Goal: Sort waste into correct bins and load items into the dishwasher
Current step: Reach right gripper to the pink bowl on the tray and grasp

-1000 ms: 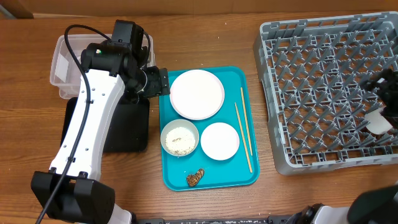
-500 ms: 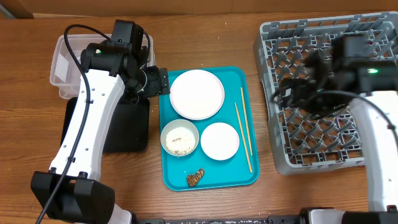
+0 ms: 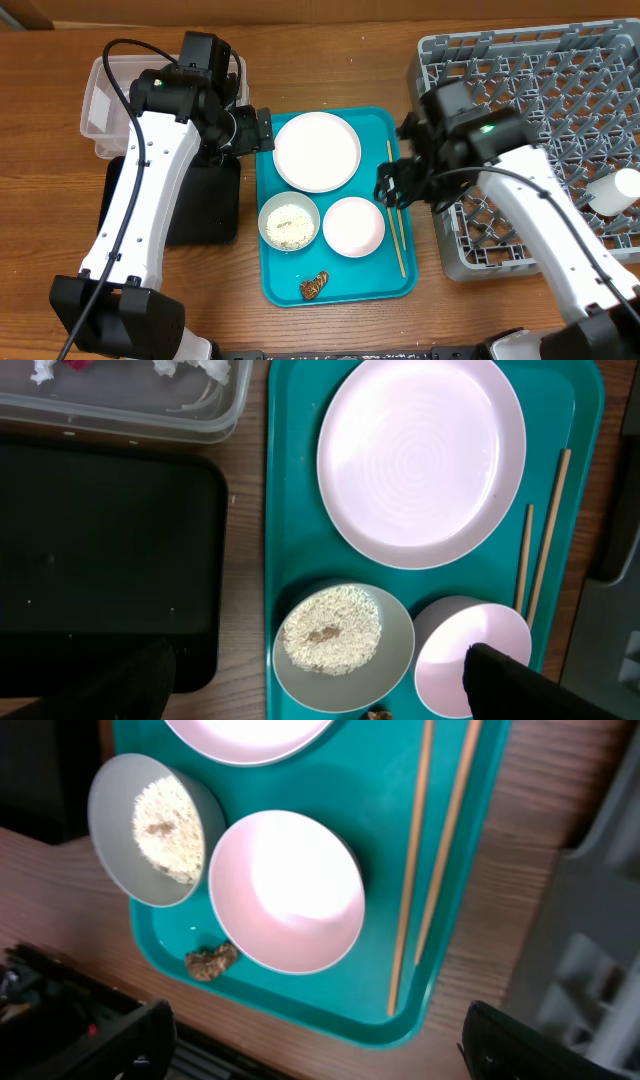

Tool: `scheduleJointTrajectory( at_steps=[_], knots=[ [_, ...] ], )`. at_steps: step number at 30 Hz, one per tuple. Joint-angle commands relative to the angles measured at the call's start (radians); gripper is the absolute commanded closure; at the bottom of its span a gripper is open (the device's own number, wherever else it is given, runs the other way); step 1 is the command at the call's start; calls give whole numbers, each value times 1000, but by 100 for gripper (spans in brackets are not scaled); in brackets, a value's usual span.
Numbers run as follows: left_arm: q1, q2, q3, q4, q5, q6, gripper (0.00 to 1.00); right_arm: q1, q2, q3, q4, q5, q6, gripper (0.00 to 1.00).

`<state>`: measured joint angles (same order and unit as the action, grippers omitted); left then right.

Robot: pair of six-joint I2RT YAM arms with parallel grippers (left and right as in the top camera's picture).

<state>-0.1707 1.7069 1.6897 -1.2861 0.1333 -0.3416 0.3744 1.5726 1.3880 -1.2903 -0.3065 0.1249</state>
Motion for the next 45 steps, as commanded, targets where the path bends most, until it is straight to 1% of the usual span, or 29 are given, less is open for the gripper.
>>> scheduleJointTrajectory(
  at_steps=[1, 6, 11, 15, 17, 18, 24, 27, 34, 37, 42, 45],
  knots=[
    [-7, -13, 14, 2, -11, -11, 5, 34, 6, -89, 50, 11, 48, 7],
    [-7, -13, 14, 3, -11, -11, 5, 72, 7, -240, 205, 26, 122, 18],
    [-7, -13, 14, 2, -11, -10, 5, 86, 7, -361, 328, 44, 168, 25],
    [-7, -13, 14, 4, -11, -11, 5, 91, 7, -432, 385, 44, 167, 25],
    [-7, -13, 14, 4, -11, -11, 5, 93, 8, -452, 401, 44, 168, 28],
    [-7, -13, 14, 4, -11, -11, 4, 95, 8, -459, 409, 44, 168, 31],
    [-7, -13, 14, 4, -10, -11, 4, 96, 8, -466, 441, 44, 179, 57],
    [-7, -13, 14, 3, -10, -11, 4, 96, 8, -466, 440, 44, 188, 66],
    [-7, -13, 14, 4, -10, -11, 5, 96, 8, -466, 444, 55, 250, 72],
    [-7, -13, 14, 4, -10, -11, 4, 96, 8, -466, 441, 107, 319, 79],
    [-7, -13, 14, 4, -10, -11, 4, 96, 8, -466, 440, 108, 322, 81],
    [-7, -13, 14, 4, -10, -11, 4, 96, 8, -467, 432, 115, 346, 87]
  ],
)
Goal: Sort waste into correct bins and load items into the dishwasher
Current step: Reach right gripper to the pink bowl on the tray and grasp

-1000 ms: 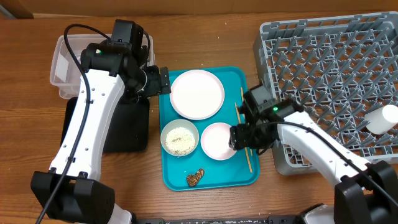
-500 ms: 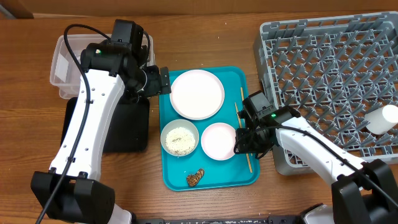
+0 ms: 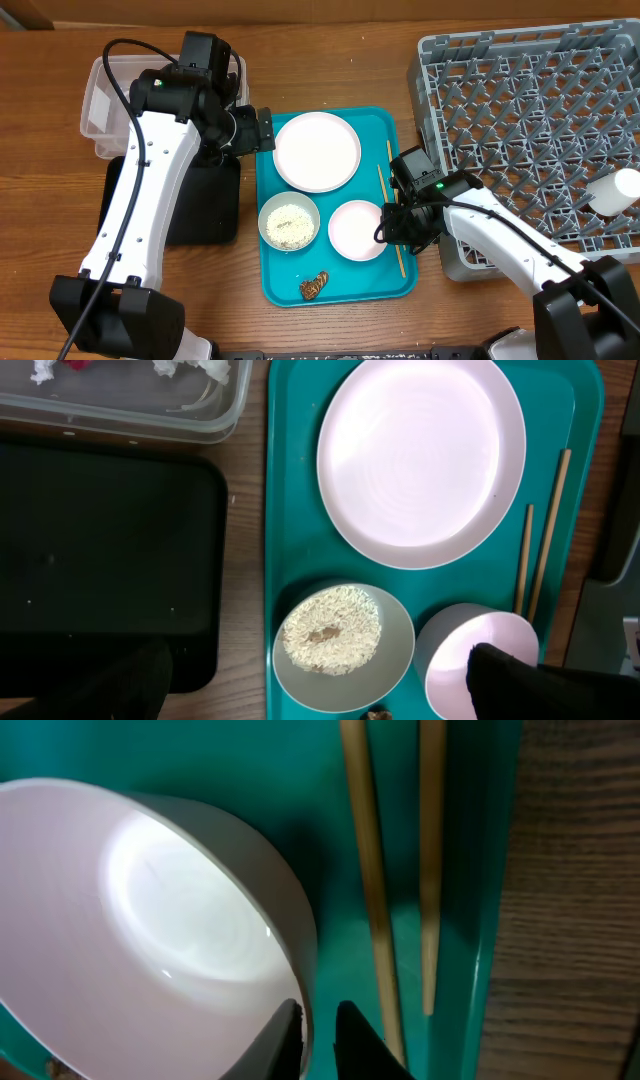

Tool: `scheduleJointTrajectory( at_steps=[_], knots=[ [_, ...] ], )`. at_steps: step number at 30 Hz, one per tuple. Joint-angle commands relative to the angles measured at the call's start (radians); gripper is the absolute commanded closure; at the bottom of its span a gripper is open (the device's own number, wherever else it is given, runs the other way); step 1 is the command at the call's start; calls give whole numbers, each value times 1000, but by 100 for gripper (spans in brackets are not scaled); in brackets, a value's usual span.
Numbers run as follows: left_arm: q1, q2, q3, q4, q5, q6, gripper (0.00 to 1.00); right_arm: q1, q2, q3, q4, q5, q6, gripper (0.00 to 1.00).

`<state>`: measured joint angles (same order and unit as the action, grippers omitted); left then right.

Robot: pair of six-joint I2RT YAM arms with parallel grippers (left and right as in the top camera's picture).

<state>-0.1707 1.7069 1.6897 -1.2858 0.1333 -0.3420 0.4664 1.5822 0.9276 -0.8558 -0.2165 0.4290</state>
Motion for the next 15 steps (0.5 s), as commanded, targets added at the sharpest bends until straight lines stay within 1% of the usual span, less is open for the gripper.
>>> scheduleJointTrajectory(
  at_steps=[1, 3, 9, 10, 11, 15],
  knots=[
    [-7, -13, 14, 3, -10, -10, 4, 4, -2, -7, -10, 41, 73, 89],
    [-7, -13, 14, 3, -10, -10, 4, 4, -2, -14, -17, 68, 122, 89],
    [-7, -13, 14, 4, -11, -10, 4, 4, -2, -40, 3, 70, 125, 90],
    [-7, -13, 14, 5, -11, -10, 4, 4, -2, -40, 5, 70, 125, 91],
    [-7, -13, 14, 4, -10, -10, 4, 4, -2, -40, 5, 69, 125, 96],
    [-7, -13, 14, 3, -10, -10, 4, 4, -2, -37, 4, 66, 125, 96]
  ],
)
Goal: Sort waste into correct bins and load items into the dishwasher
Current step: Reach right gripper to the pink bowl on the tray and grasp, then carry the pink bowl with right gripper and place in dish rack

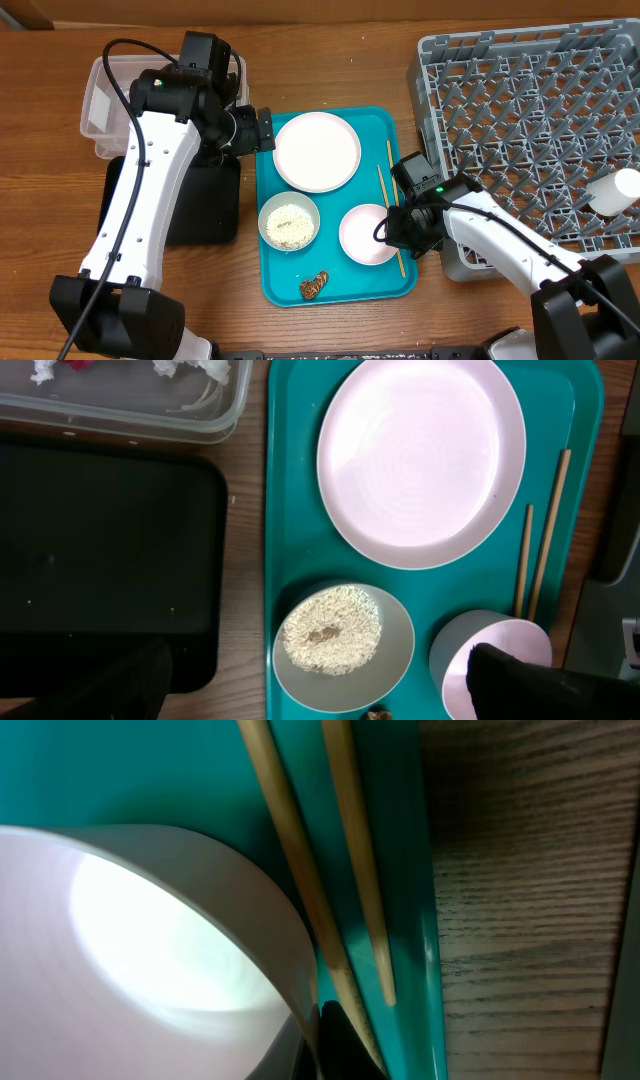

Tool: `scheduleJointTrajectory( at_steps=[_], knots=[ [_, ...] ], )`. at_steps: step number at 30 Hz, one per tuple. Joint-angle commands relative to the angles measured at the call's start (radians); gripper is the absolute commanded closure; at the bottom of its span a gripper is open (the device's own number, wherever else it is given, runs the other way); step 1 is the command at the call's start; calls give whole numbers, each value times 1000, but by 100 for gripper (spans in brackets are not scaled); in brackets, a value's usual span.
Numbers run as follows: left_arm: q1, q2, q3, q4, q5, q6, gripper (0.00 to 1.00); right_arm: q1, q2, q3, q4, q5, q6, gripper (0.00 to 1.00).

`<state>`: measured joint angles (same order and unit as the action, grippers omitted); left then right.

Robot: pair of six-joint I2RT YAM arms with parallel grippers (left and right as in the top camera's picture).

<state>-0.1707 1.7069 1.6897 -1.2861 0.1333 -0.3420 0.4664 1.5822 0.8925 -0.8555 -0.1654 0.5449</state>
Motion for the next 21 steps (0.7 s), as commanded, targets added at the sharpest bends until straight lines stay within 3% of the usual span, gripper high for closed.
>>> scheduleJointTrajectory(
  at_steps=[1, 11, 16, 21],
  knots=[
    [-7, -13, 14, 4, -10, -10, 4, 4, -2, 3, -3, 15, 9, 96],
    [-7, -13, 14, 4, -10, -10, 4, 3, -53, 271, -191, 111, -56, 96],
    [-7, -13, 14, 4, -11, -9, 3, 3, -110, 477, -243, 424, -81, 96],
    [-7, -13, 14, 5, -11, -2, 3, -18, -138, 571, -169, 794, -86, 96]
  ],
)
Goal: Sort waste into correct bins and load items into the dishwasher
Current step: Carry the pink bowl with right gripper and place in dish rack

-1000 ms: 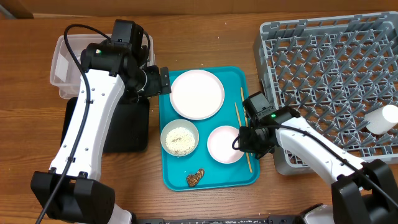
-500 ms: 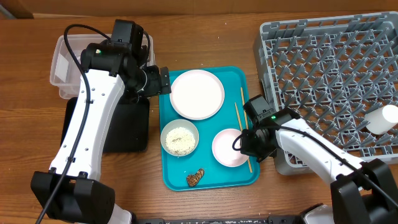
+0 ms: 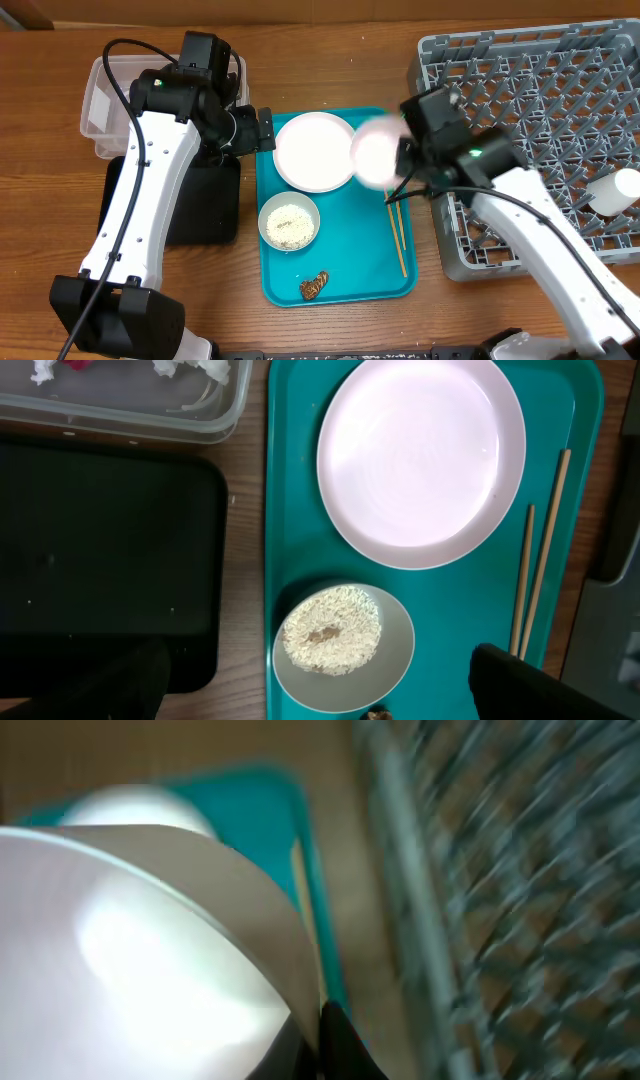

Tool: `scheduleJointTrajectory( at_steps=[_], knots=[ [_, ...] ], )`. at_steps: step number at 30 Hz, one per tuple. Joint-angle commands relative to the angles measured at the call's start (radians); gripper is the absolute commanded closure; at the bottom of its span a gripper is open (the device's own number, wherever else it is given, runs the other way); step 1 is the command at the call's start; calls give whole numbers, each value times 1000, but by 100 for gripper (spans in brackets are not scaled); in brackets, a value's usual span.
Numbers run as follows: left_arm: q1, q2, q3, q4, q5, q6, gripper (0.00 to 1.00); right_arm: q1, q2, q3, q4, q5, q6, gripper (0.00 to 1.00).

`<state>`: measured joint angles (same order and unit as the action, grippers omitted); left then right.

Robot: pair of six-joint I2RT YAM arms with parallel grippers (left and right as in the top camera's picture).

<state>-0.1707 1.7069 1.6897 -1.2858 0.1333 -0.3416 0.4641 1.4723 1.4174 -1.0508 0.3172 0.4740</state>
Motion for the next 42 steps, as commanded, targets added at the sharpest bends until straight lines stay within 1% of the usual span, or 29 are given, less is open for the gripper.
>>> scheduleJointTrajectory(
  at_steps=[1, 4, 6, 7, 9, 15, 16, 17, 21, 27, 31, 33, 38, 42],
  knots=[
    [-7, -13, 14, 5, -11, -2, 3, -24, -31, 48, 59, 382, -38, 96],
    [-7, -13, 14, 8, -11, -2, 2, -58, -27, 48, 185, 539, -160, 96],
    [-7, -13, 14, 9, -11, -2, 1, -90, -24, 48, 278, 574, -274, 96],
    [-7, -13, 14, 10, -12, -2, 1, -110, -23, 48, 323, 573, -329, 96],
    [-7, -13, 14, 12, -12, -2, 1, -158, -23, 48, 409, 573, -394, 96],
    [-7, -13, 14, 23, -14, 5, 0, -347, -20, 48, 626, 571, -512, 96],
    [-7, -13, 14, 23, -13, 5, 0, -377, -16, 48, 657, 568, -553, 96],
    [-7, -13, 14, 23, -13, 5, 0, -422, -7, 48, 702, 548, -635, 96],
    [-7, -13, 14, 27, -13, 5, 0, -527, 34, 48, 797, 497, -797, 96],
    [-7, -13, 14, 27, -13, 5, 0, -652, 141, 48, 913, 493, -929, 96],
    [-7, -13, 14, 26, -13, 5, 0, -718, 240, 48, 1001, 515, -1099, 96],
    [-7, -13, 14, 21, -13, 5, 0, -744, 291, 48, 1045, 573, -1128, 96],
    [-7, -13, 14, 10, -13, 5, 0, -804, 397, 48, 1129, 750, -1129, 96],
    [-7, -13, 14, 11, -13, 5, 0, -830, 460, 48, 1174, 808, -1088, 96]
  ],
)
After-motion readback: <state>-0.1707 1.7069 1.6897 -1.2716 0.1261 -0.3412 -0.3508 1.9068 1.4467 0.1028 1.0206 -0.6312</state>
